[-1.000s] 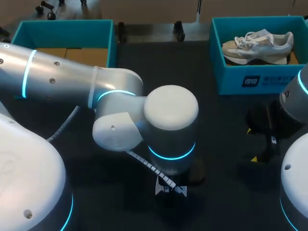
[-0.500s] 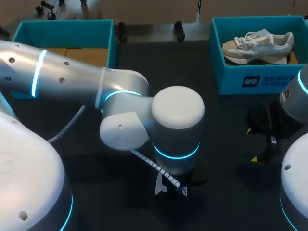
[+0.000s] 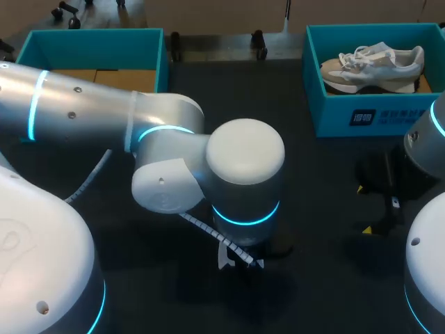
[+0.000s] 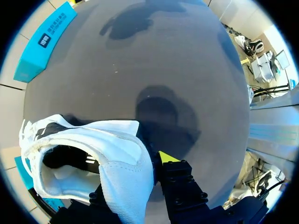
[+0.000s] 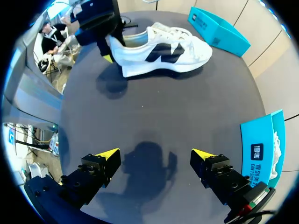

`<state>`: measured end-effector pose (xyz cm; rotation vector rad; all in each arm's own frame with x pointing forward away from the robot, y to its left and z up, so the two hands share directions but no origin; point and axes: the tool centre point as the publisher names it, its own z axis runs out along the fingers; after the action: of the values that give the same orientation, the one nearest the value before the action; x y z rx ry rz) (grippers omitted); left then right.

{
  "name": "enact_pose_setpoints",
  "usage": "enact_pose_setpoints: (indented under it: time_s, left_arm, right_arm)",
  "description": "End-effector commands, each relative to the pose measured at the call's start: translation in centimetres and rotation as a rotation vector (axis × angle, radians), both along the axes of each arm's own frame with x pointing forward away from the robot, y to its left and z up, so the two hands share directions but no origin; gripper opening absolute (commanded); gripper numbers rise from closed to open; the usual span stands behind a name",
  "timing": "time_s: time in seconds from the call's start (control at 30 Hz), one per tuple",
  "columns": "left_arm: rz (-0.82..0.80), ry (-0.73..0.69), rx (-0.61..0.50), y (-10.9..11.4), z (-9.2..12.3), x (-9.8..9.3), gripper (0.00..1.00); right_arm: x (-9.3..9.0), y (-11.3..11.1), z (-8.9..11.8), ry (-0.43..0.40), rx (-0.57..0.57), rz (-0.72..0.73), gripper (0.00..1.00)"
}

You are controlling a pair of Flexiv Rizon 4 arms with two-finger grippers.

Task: Take the shoe out of the shoebox, open the shoe tongue, remove and reinsert the insole, then place the shoe into the shoebox

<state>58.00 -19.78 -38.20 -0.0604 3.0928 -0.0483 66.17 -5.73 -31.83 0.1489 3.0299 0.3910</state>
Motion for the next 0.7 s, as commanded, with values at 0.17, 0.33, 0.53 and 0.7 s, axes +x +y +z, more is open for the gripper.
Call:
enact_pose_setpoints:
  time_s: [0.17,0.33,0.53,0.7]
  left_arm:
    - [-0.047,0.006,-0.017,3.7,6.3,2.5,0.0]
    - [-0.055,0.009,0.017,4.5,8.0,4.6,0.0]
    - [-0.08,0.022,0.045,5.6,9.8,7.2,0.0]
    - [-0.053,0.033,0.063,6.5,11.1,8.7,0.0]
  right_arm:
    - [-0.1,0.0,0.0,-0.002,0.0,0.0,1.0]
    - [-0.1,0.0,0.0,-0.002,0.0,0.0,1.0]
    - [-0.1,0.0,0.0,-0.002,0.0,0.0,1.0]
    - [-0.1,0.0,0.0,-0.002,0.0,0.0,1.0]
